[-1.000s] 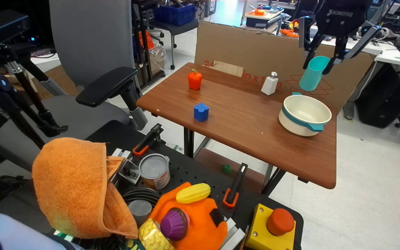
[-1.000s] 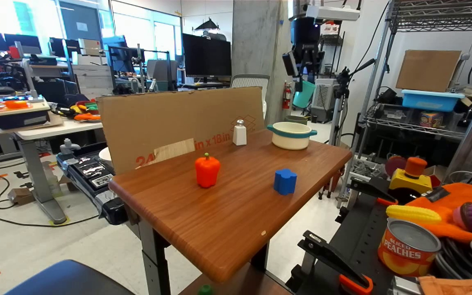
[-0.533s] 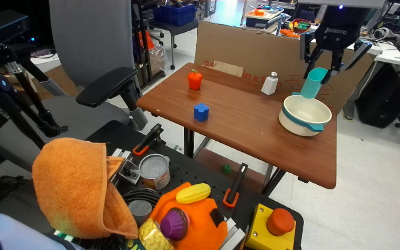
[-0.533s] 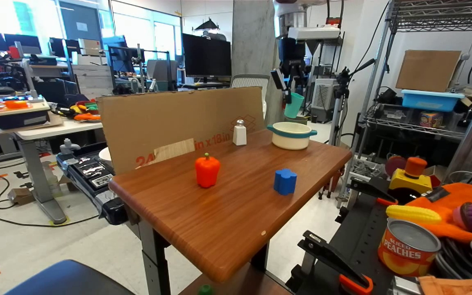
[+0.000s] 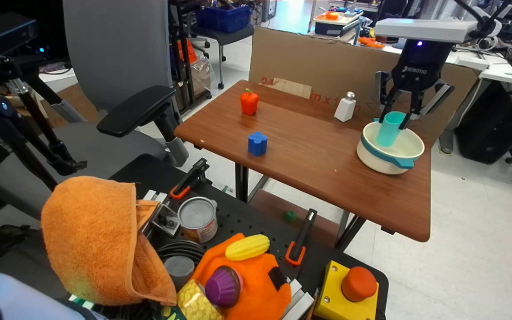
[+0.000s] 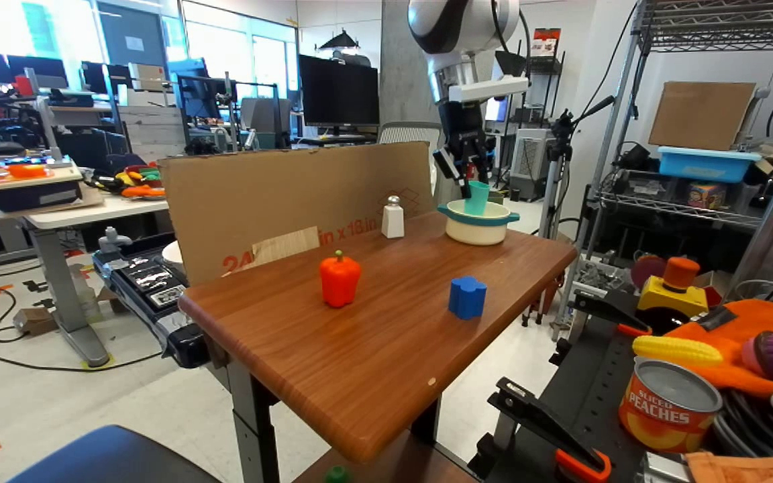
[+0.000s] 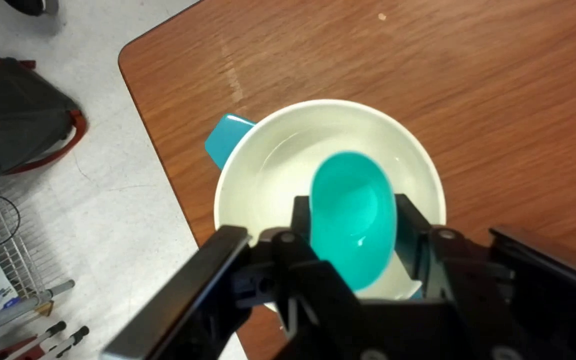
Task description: Pick up the cup and put it in the bowl
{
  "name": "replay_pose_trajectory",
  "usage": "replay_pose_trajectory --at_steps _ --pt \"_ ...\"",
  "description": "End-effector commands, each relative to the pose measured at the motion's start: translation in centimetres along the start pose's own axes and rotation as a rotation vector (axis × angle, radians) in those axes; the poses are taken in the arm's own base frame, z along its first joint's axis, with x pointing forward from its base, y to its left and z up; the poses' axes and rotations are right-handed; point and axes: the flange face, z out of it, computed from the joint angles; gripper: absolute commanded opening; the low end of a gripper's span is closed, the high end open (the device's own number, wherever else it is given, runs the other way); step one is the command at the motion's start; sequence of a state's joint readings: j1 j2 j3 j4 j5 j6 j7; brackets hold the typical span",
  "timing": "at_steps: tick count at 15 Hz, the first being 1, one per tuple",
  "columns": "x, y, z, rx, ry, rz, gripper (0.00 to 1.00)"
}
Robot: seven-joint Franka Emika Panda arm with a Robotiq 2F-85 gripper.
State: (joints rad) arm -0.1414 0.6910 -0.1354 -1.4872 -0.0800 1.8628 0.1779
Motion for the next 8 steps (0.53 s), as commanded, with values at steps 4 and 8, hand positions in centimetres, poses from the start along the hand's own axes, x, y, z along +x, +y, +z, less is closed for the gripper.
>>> replay_pose_trajectory --at_steps 4,8 --pt "3.9 -0.7 3.0 -0.039 -0.062 0.069 0.17" --pt "4.9 -0.3 3.7 -0.057 -0.086 0.091 0.17"
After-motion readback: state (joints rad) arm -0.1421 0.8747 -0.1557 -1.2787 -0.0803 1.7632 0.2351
